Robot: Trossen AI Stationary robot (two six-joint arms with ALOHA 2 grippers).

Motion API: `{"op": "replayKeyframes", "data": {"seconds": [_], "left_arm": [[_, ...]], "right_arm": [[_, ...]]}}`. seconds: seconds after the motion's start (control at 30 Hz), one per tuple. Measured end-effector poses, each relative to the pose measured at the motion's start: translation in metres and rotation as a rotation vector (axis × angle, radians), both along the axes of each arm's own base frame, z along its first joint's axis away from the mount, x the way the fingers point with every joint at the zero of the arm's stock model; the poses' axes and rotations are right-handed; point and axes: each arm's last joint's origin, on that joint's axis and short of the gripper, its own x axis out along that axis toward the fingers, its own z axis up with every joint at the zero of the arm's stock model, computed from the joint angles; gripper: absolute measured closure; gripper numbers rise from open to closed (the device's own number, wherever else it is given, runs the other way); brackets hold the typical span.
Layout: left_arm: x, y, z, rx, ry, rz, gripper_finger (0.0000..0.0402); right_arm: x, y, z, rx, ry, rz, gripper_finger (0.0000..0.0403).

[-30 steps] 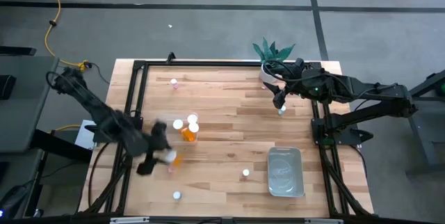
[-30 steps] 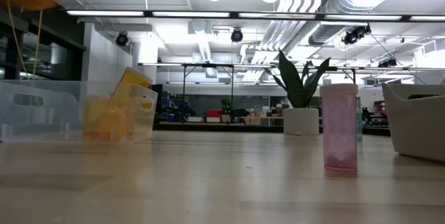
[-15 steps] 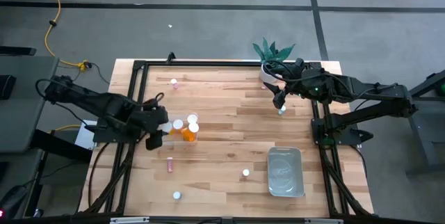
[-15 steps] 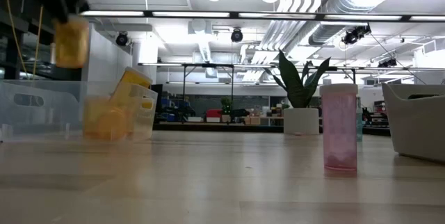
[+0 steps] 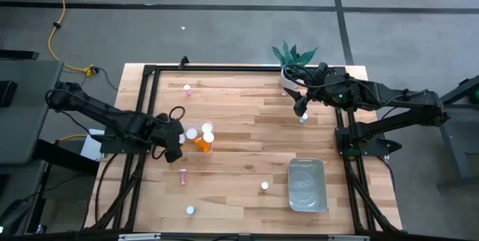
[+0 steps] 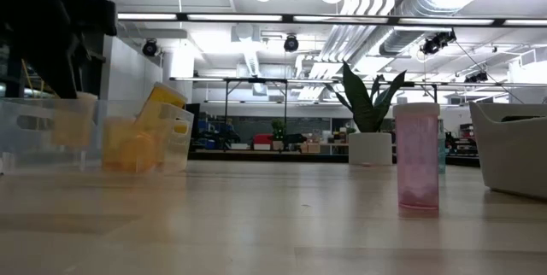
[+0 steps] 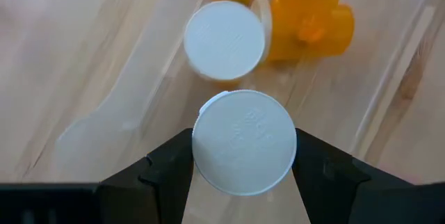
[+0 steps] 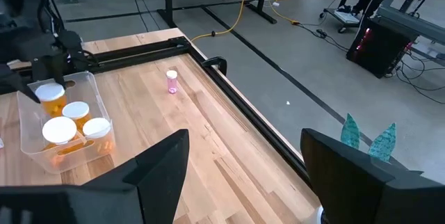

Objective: Pick and place medicine bottles into bin by pill shape (circle, oval)
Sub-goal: Put the large orange pill bottle into the transparent bin, then put the small red pill bottle into the gray bin

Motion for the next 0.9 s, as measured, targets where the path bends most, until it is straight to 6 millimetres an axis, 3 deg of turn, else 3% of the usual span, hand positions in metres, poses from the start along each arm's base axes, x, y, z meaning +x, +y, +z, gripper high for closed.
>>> {"op": "replayKeyframes", "data": {"seconds": [0.33, 0.63, 0.77, 0.9], "left_arm": [[-0.002, 0.001, -0.016, -0.004, -0.004, 0.028, 0.019], [0.0, 0.0, -0.012, 0.006, -0.021, 0.005, 0.0128], [0.003, 0.0, 0.0, 0.003, -0.036, 0.002, 0.0105], [0.007, -0.001, 0.031, 0.019, -0.087, -0.066, 0.0097]], "right_arm": [[0.0, 0.0, 0.0, 0.0, 0.0, 0.0, 0.0134], [0.0, 0.0, 0.0, 0.0, 0.0, -0.001, 0.0134], [0.0, 0.0, 0.0, 0.0, 0.0, -0.001, 0.0134], [0.0, 0.0, 0.0, 0.0, 0.0, -0.001, 0.0134]]}}
